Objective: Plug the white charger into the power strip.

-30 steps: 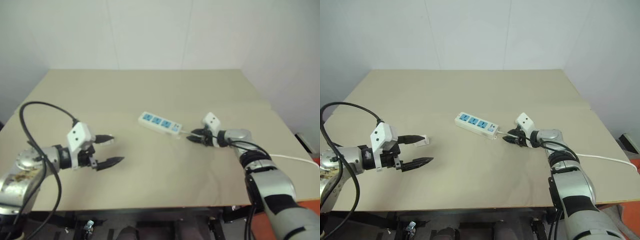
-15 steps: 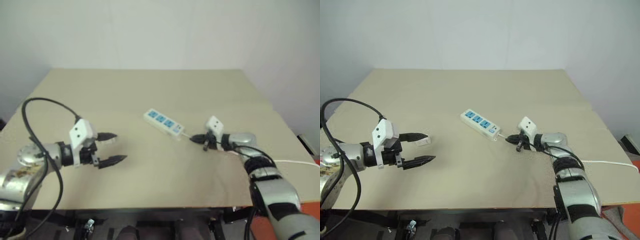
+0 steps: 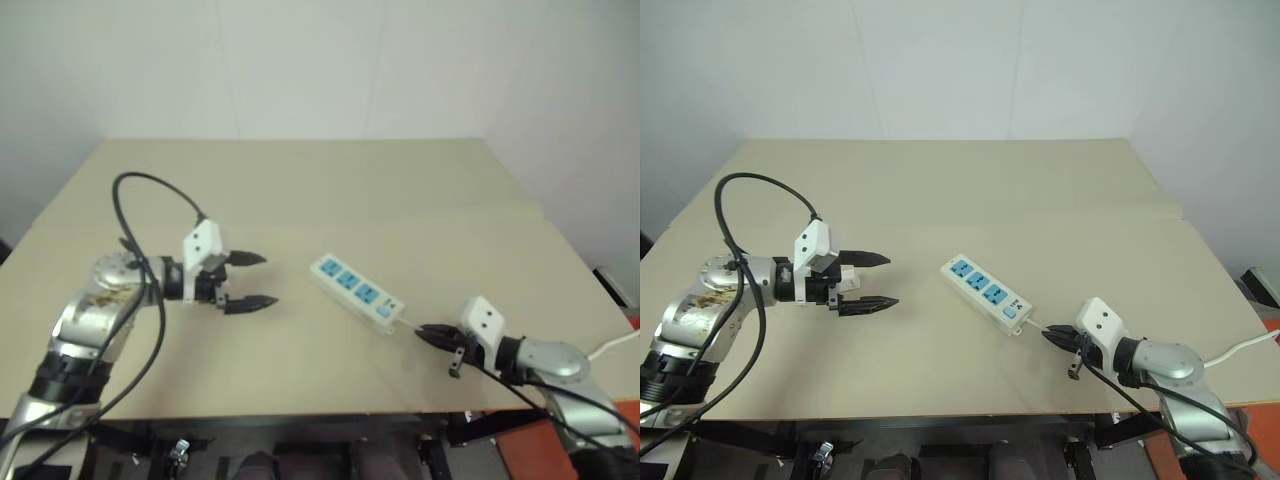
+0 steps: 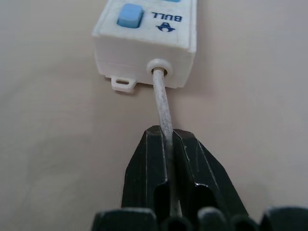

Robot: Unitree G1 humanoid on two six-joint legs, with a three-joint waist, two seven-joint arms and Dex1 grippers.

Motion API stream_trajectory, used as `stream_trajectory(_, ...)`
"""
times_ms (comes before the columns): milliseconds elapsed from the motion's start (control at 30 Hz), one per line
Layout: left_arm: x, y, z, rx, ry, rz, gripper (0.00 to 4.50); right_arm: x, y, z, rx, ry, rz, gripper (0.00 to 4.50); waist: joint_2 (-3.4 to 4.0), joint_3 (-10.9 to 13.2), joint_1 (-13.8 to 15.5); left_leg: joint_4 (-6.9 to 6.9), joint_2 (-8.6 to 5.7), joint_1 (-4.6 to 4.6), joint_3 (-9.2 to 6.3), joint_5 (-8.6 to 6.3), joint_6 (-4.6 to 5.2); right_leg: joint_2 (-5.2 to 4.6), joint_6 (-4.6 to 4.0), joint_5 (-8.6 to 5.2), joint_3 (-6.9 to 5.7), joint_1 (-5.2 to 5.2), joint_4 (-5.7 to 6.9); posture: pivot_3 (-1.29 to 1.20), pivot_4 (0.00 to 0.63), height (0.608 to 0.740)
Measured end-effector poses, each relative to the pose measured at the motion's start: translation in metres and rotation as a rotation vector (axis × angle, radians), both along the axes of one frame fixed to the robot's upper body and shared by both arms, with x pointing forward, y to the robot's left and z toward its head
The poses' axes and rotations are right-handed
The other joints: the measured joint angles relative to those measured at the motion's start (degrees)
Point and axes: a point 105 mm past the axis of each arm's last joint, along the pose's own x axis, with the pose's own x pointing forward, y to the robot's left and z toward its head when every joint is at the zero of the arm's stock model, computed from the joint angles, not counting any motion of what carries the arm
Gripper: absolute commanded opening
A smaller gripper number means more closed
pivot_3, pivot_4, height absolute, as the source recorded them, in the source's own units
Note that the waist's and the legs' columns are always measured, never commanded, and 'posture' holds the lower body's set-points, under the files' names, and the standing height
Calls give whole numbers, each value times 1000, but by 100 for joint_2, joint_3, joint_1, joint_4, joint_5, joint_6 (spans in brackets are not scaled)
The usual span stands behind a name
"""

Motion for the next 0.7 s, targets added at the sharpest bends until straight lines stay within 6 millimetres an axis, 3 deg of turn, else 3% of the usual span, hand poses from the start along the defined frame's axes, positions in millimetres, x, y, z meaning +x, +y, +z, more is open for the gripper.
stream_trajectory(200,5,-1,-1,16,3,-13,4500,3,3,11,59,-34,-9,3434,0,0,7,0,-1,-10,-2,0,0,-1,-13,6,-2,-3,-4,0,150,740)
stream_trajectory(300,5,2,-4,22,16,-11,4500,3,3,25,135,-75,-14,4478,-1,0,12,0,-1,-10,-3,0,0,-2,-13,6,-2,-3,-4,0,150,740)
stream_trajectory(467,3,2,-5,21,29,-26,4500,1,5,43,329,-127,-36,4478,0,0,16,0,1,-8,-4,0,0,-1,-12,6,-4,-2,-2,0,150,740)
stream_trajectory(700,3,0,1,-9,13,-22,4500,0,21,38,392,-200,-54,4478,0,0,11,0,2,-6,-2,0,0,-1,0,-1,-3,-3,0,0,150,740)
